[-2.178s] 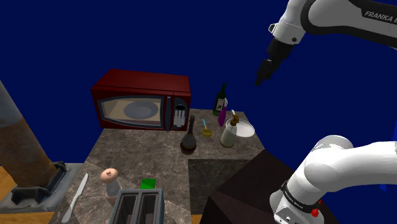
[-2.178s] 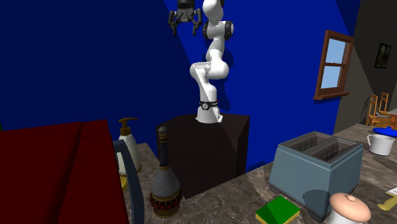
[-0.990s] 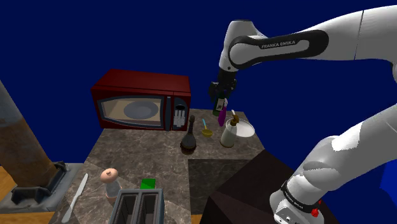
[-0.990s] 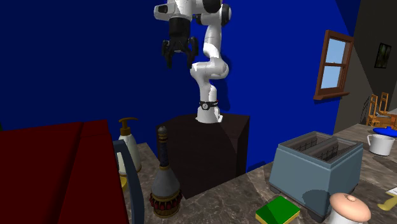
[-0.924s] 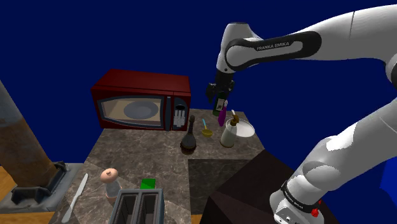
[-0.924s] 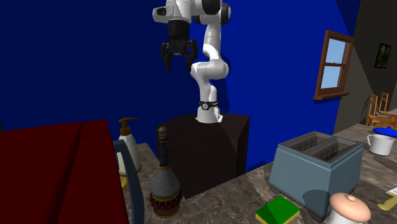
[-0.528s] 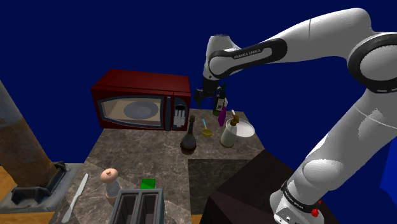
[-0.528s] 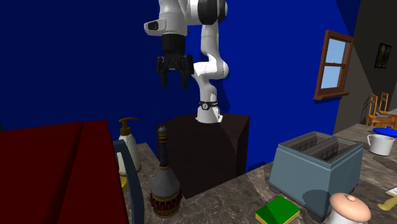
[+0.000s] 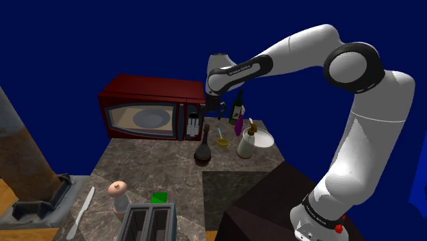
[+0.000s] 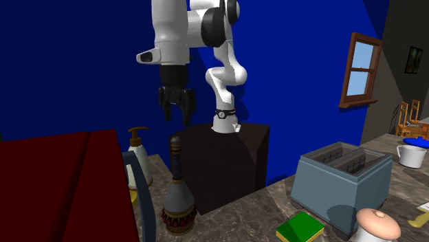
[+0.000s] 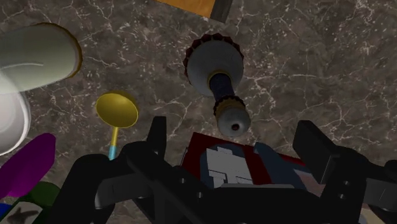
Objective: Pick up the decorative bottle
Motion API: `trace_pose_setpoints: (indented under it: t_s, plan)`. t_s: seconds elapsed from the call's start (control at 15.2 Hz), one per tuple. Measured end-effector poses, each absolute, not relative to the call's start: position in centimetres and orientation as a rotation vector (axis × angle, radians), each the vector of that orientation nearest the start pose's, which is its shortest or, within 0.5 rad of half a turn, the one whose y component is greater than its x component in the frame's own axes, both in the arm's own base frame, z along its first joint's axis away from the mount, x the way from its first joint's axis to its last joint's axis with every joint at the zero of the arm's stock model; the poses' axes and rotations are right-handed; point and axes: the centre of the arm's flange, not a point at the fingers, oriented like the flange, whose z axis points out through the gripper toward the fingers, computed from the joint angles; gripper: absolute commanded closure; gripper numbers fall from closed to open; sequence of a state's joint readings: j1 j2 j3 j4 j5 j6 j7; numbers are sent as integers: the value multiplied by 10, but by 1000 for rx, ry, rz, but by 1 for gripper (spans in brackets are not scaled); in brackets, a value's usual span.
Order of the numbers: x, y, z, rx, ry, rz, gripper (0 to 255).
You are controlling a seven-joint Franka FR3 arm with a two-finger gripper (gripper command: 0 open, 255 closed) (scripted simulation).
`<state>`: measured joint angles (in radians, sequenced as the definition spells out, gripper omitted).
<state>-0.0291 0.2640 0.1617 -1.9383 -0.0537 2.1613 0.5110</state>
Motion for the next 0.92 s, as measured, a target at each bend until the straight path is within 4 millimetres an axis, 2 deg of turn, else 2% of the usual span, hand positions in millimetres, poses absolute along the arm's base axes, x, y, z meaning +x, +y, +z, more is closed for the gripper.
trace_pose_setpoints:
  t_s: [0.2,0.66,0.73,0.92]
  plan:
    - [621,75,322,-3095,602,73,0]
    - [623,76,284,-3093,611,75,0]
    - [623,76,282,-3093,611,76,255]
    - [624,76,281,-3093,611,73,255]
